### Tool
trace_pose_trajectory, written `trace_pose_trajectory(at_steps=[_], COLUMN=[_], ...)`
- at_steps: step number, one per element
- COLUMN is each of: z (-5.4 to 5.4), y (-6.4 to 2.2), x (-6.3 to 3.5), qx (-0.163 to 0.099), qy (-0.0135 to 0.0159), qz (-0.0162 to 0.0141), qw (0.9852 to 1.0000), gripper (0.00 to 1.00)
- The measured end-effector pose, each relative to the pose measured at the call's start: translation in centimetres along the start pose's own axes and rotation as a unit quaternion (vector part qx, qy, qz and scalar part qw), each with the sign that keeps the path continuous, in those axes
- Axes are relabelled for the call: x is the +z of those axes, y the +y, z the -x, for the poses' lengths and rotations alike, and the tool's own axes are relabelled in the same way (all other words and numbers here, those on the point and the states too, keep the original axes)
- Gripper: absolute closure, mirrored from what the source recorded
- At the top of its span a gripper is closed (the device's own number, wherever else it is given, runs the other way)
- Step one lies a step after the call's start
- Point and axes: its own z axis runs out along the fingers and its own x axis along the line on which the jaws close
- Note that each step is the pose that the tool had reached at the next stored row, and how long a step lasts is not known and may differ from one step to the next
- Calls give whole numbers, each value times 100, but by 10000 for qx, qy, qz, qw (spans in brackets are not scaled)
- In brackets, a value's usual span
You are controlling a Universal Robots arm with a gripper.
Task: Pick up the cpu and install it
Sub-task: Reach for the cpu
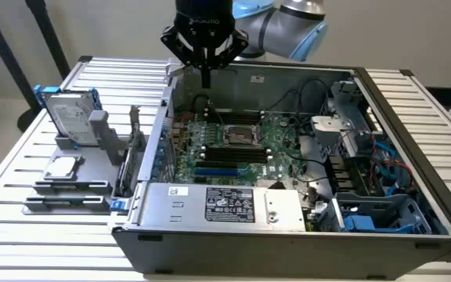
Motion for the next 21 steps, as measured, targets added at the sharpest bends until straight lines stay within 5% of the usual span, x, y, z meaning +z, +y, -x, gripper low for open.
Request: trace_pose_trajectory(at_steps=[14,21], z=[-2,-300], y=[-1,-16], x=[0,-7], qx=[0,-2], qy=[0,0], qz=[0,0], qw=[10000,10000], gripper=[89,89])
